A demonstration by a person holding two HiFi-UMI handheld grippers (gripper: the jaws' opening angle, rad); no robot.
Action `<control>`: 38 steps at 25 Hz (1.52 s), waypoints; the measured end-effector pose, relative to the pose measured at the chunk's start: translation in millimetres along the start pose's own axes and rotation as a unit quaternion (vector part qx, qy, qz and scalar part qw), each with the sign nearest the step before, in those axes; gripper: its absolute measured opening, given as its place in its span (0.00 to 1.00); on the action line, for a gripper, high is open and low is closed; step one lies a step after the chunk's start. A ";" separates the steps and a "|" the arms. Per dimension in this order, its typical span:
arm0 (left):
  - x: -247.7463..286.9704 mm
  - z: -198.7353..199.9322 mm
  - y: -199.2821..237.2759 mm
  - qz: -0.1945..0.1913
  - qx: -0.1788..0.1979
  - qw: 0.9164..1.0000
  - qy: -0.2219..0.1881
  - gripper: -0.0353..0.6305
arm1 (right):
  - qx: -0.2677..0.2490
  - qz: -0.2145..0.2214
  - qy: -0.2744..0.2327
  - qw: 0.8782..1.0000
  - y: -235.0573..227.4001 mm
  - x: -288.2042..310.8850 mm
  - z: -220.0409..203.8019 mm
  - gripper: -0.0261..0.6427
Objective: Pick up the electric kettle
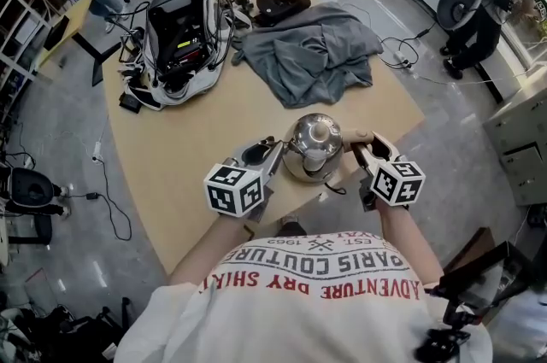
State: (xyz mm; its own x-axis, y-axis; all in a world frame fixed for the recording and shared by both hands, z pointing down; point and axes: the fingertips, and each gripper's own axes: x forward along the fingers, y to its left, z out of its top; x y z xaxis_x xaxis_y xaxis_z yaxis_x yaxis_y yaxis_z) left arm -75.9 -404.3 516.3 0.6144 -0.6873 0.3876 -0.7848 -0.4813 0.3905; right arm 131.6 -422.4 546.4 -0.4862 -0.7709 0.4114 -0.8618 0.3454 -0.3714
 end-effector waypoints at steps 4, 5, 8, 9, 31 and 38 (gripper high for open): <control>-2.5 7.0 -2.0 0.001 0.001 1.000 -0.006 0.19 | 0.000 0.004 -0.007 1.000 2.9 -2.5 6.6 0.31; -3.7 7.8 -3.2 0.001 0.002 1.000 -0.007 0.19 | 0.001 0.005 -0.008 1.000 3.7 -3.8 7.5 0.31; -7.6 10.1 -8.4 0.001 0.004 1.000 -0.012 0.19 | 0.002 0.007 -0.012 1.000 5.5 -9.8 9.5 0.31; -9.0 10.7 -10.6 0.001 0.005 1.000 -0.013 0.19 | 0.003 0.008 -0.013 1.000 6.1 -12.3 10.1 0.31; -71.8 -13.3 -86.7 0.012 0.009 0.998 -0.055 0.19 | -0.016 0.035 -0.033 0.999 30.1 -107.8 -2.8 0.31; -95.4 -38.5 -112.3 0.012 0.002 0.998 -0.060 0.19 | -0.013 0.039 -0.030 0.999 37.1 -145.0 -26.0 0.31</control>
State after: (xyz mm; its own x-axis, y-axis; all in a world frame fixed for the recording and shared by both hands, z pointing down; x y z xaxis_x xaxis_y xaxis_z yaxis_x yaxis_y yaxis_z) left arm -43.3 -263.7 467.6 0.5809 -0.7590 0.2939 -0.7999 -0.4656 0.3786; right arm 166.4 -283.9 494.7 -0.5436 -0.7715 0.3306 -0.8253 0.4195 -0.3781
